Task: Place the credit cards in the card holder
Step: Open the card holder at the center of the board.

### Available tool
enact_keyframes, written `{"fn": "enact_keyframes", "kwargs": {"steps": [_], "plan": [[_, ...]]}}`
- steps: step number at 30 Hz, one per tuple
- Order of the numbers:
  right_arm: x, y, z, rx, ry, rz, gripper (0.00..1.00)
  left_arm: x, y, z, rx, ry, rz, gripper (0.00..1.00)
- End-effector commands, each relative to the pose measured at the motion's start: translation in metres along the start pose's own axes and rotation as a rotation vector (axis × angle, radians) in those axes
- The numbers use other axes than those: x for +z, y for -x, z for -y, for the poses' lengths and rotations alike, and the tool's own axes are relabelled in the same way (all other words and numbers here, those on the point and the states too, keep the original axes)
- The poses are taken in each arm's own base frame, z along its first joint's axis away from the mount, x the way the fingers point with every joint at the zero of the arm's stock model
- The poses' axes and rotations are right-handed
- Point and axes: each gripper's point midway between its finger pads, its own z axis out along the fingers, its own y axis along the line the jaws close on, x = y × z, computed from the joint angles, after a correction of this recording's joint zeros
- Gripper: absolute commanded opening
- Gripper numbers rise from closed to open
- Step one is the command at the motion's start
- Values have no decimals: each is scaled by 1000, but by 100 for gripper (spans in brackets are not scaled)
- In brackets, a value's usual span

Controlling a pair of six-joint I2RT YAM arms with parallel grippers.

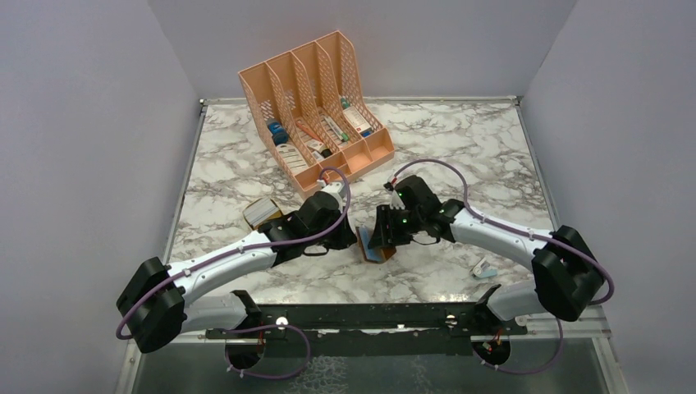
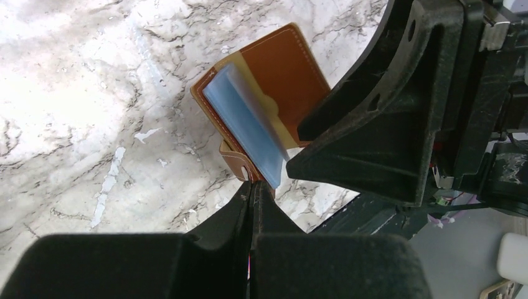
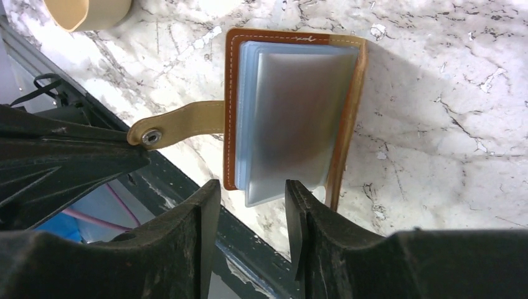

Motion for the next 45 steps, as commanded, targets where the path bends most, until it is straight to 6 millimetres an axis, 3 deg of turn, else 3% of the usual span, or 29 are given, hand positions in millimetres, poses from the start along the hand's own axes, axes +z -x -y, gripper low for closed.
{"fn": "enact_keyframes", "kwargs": {"steps": [1,14,30,39,45], "plan": [[7,10,-2,-38,3,29,45,-3,7,-5,-8,37,23,0],[23,3,15,-20,-40,5,52,-7,9,-3,3,23,33,0],[29,-3,28,-10,-81,1,44,-7,8,-5,0,30,35,0],[19,1,35,3,-131,49,41,-6,3,-12,-8,49,30,0],[11,6,39,10,-169,92,50,-5,-2,-19,-10,72,28,0]]}}
